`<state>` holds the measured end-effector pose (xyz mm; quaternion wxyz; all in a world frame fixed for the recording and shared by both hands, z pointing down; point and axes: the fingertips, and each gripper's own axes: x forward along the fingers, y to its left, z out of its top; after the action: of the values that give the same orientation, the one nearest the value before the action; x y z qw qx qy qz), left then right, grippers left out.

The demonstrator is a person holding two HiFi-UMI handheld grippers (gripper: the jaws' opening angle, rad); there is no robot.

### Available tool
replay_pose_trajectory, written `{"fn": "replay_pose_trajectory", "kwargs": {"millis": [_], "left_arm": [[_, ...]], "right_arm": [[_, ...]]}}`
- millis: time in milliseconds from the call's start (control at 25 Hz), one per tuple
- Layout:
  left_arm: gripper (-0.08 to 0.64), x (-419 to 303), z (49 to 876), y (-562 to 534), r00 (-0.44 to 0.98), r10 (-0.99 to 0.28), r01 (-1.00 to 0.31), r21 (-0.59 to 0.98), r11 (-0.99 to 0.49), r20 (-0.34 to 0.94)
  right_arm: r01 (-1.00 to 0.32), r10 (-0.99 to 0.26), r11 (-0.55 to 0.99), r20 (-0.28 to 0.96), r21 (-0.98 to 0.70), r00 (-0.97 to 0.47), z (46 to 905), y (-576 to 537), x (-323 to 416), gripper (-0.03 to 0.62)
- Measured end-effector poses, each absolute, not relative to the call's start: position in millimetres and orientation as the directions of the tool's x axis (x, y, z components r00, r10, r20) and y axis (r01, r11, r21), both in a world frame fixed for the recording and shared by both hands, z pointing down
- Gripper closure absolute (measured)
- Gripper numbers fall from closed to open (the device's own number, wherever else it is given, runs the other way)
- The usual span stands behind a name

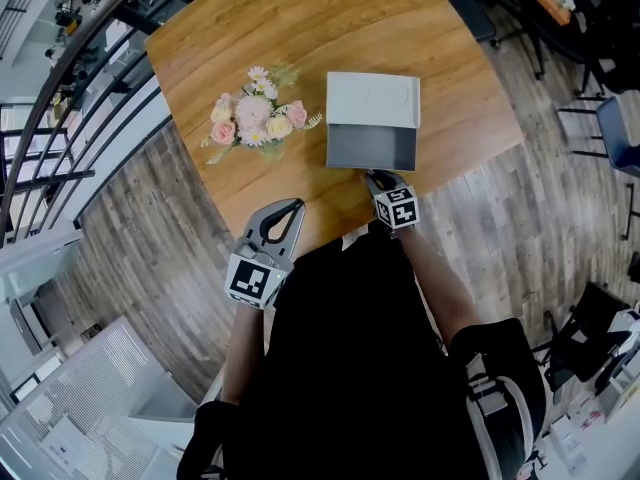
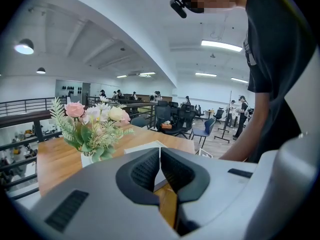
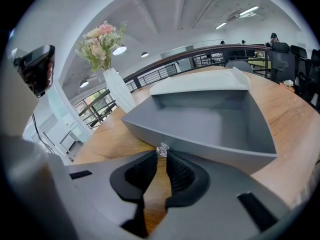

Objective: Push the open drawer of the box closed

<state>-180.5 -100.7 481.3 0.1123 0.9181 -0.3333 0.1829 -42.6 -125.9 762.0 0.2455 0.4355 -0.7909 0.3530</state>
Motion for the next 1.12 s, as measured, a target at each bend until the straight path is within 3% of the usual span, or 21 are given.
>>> {"fn": "replay_pose_trajectory", "kwargs": {"millis": [400,560,1120], "left_arm": [[0.531,-177,477,-101,0.702,-0.584,-0.663,0.075,-0.745,0.408],[0.531,-175,472,-106,0.705,-0.622,-0.681,0.082,-0.727,0.342],[0.531,-181,477,-104,0.682,-0.62,-0.698,0.089,-0.711,0.388]], "right_arm": [[-0.856,-0.509,0.383,0.694,-0.347,-0.509,760,-132,-41,0.52],[-0.854,-0.509,0.388,0.692,-0.346,-0.511,760,-137,-40,0.52],[-0.856,-0.515,0.378,0.689,-0.351,-0.51,760,-151,-38,0.52]]}}
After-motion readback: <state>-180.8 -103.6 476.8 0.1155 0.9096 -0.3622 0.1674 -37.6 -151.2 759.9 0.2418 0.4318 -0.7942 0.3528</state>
